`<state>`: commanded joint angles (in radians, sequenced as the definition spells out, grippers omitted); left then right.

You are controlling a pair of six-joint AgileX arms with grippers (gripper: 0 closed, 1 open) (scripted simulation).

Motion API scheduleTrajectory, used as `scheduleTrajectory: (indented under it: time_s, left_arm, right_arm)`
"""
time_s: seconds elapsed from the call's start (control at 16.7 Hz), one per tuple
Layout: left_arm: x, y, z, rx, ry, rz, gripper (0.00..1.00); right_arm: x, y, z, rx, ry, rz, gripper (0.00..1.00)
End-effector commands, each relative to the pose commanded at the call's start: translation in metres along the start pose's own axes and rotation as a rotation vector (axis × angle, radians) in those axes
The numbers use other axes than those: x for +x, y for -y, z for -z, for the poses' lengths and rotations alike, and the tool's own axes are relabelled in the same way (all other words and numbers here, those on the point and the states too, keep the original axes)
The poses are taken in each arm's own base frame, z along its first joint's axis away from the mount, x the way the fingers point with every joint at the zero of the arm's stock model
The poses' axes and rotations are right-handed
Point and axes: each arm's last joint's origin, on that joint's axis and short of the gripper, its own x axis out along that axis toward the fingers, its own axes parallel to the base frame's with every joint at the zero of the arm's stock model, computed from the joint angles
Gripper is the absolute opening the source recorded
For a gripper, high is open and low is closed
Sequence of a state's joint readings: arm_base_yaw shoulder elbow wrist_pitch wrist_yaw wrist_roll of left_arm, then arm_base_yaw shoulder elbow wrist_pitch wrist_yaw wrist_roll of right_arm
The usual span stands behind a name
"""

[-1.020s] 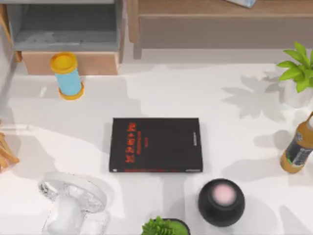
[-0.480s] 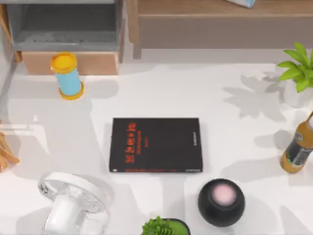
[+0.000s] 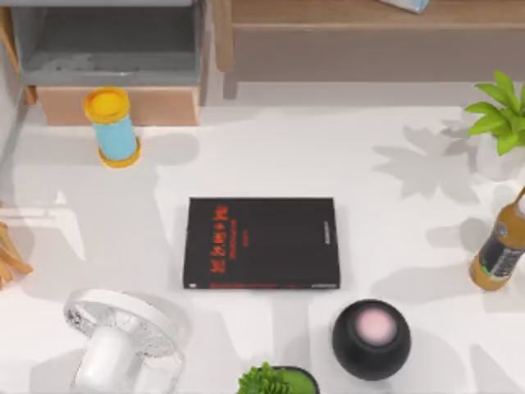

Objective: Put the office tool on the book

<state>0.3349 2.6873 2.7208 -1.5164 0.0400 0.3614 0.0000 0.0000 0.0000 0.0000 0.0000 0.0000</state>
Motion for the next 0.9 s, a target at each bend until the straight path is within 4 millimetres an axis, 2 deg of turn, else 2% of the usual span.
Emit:
scheduleTrajectory:
  time_s: [0.3,0.48,0.66,0.9]
  left_arm:
    - [-0.024,0.011,0.01,0.003,0.003,-0.003,1.0]
    - [-0.026,0.013,0.017,-0.001,0.011,-0.006,1.0]
    - [-0.008,0.004,0.019,-0.008,0.015,-0.01,1.0]
    - [0.027,-0.001,0.01,-0.006,0.0,-0.006,1.0]
  right_arm:
    - [0.0,0.0,0.0,0.0,0.0,0.0,1.0]
    - [0.0,0.0,0.0,0.0,0.0,0.0,1.0]
    - [0.0,0.0,0.0,0.0,0.0,0.0,1.0]
    - [0.0,0.0,0.0,0.0,0.0,0.0,1.0]
